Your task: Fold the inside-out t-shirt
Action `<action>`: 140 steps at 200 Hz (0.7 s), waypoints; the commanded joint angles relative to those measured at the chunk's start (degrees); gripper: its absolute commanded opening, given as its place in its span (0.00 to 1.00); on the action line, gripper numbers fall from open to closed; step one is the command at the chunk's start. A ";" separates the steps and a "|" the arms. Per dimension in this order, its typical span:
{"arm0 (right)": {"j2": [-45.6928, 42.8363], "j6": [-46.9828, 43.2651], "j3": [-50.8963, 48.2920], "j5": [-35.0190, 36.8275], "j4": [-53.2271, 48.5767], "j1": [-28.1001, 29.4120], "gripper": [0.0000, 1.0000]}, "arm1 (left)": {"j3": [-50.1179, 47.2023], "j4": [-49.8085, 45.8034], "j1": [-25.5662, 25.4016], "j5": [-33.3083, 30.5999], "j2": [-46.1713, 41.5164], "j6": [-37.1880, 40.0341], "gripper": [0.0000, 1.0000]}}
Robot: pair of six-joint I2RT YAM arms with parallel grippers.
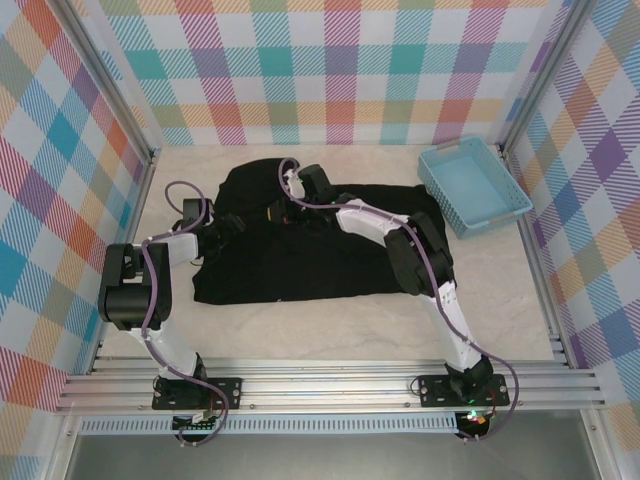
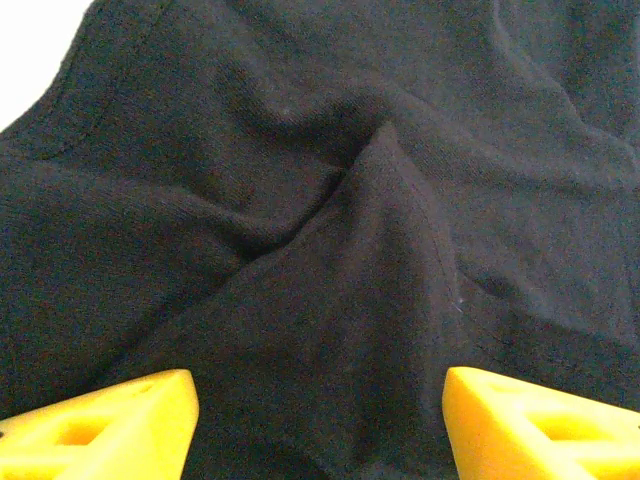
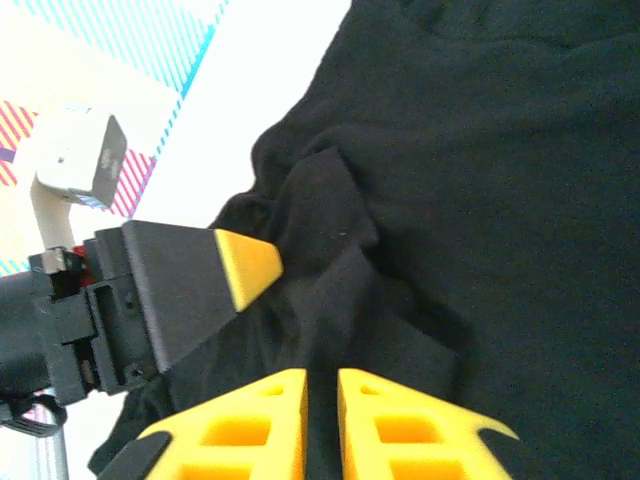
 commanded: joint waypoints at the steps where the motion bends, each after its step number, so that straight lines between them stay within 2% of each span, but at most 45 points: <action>1: -3.83 -2.61 -1.57 1.39 1.19 -1.31 0.21 | -0.92 -2.41 0.40 -0.48 1.97 0.14 0.67; 34: -5.02 -4.67 -2.54 3.53 -1.77 -1.76 0.26 | -0.97 -2.36 0.39 -0.32 2.07 0.09 0.67; 76: -1.42 -3.59 0.25 3.28 -6.02 -0.16 0.36 | -0.85 -2.00 0.37 0.07 2.42 -0.08 0.67; 140: 6.87 -1.48 9.37 1.76 -11.40 3.39 0.40 | -0.80 -1.96 0.39 0.42 2.62 -0.07 0.67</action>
